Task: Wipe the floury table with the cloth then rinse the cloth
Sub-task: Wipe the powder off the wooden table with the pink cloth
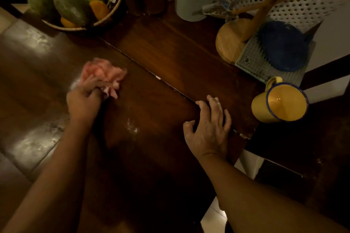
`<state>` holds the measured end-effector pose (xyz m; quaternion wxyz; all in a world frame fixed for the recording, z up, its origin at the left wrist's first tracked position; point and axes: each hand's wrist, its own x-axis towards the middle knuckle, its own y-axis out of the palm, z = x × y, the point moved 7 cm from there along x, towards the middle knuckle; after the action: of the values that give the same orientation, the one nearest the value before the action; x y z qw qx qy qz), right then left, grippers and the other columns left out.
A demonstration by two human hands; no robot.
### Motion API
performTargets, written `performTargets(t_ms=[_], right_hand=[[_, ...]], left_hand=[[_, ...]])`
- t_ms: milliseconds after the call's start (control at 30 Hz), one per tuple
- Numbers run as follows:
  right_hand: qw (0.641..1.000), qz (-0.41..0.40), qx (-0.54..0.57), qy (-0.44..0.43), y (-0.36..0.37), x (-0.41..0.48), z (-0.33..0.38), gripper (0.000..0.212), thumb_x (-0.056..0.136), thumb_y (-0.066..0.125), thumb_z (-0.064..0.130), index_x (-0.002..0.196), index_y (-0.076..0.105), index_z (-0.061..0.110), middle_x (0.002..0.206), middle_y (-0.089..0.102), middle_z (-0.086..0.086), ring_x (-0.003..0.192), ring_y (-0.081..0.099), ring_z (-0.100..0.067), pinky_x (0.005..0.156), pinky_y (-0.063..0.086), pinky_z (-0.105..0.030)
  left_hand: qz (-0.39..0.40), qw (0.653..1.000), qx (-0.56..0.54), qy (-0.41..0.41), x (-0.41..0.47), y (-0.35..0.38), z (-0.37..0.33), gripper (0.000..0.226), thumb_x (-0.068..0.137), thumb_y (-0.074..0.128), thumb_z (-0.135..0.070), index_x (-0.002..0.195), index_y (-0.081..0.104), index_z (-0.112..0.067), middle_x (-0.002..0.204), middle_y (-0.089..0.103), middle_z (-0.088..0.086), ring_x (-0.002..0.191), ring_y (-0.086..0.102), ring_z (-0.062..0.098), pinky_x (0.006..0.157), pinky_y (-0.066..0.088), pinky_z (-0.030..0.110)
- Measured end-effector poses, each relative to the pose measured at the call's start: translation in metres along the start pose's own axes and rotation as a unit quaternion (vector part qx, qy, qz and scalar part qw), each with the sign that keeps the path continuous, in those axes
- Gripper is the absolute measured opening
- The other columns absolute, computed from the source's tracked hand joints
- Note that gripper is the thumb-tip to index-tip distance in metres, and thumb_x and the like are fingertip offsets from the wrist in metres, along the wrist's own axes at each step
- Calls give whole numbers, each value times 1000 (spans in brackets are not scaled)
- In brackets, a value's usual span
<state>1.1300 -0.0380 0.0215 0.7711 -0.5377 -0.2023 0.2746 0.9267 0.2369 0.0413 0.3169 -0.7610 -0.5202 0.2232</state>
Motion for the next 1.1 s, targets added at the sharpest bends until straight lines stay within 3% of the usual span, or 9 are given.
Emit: performTargets(t_ms=[100,200,367,500,600,733,933,1033,1100], right_hand=[[1000,15,-5,-14,2,0,0,60,81,48,39,138,48,21,158,35,-11,150,25,-28,119,18,-53],[999,39,-5,-31,4,-1,5,65,80,45,42,141,45,21,160,30,-12,152,20,-29,120,14,-55],[989,80,-36,-120,7,-7,18,74,75,41,49,144,42,21,161,28,-10,153,16,-31,119,12,-60],[985,92,-41,-138,8,-6,23,73,76,42,50,145,40,25,162,27,-5,154,14,-28,119,11,-61],[986,86,-46,-134,8,-10,21,70,77,44,48,143,41,25,162,27,-5,153,15,-27,119,12,-60],[987,82,-44,-134,9,-10,22,68,79,45,47,144,41,25,162,26,-5,154,13,-26,120,11,-59],[988,77,-39,-132,9,-13,22,68,77,48,45,142,42,26,161,28,-4,153,15,-25,119,12,-59],[988,70,-29,-132,8,-11,26,66,78,49,43,141,44,26,161,29,-3,153,16,-25,119,12,-58],[989,65,-25,-128,7,-12,27,64,79,48,42,140,45,27,160,30,-2,153,16,-24,119,12,-57]], left_hand=[[-34,993,111,13,-39,0,3,49,82,46,-16,122,68,-35,141,57,4,134,47,20,113,37,42],[98,977,130,135,-93,24,-15,49,85,43,-20,129,63,-20,143,54,9,138,42,26,112,35,53],[307,890,100,322,-172,5,0,36,92,50,-23,116,69,-42,133,58,-23,132,49,5,114,33,40],[48,997,53,34,-133,-80,74,39,80,56,-24,87,70,-60,93,69,-34,98,65,-5,98,47,23],[-151,960,86,-220,-118,-113,124,41,77,48,-40,113,64,-52,116,70,-8,116,61,22,102,48,41],[-99,966,164,-176,-95,-50,63,42,89,44,-30,127,62,-28,143,51,11,141,33,33,113,28,55],[177,949,124,231,-117,43,-39,52,90,48,-24,139,47,-41,147,47,-11,141,28,3,118,23,54],[34,983,71,167,-60,-2,-20,39,91,54,-19,128,58,-30,124,61,-11,116,47,-6,111,39,40],[-98,987,128,-8,-18,-35,21,39,95,46,-27,133,53,-20,137,56,3,129,42,9,121,15,33]])
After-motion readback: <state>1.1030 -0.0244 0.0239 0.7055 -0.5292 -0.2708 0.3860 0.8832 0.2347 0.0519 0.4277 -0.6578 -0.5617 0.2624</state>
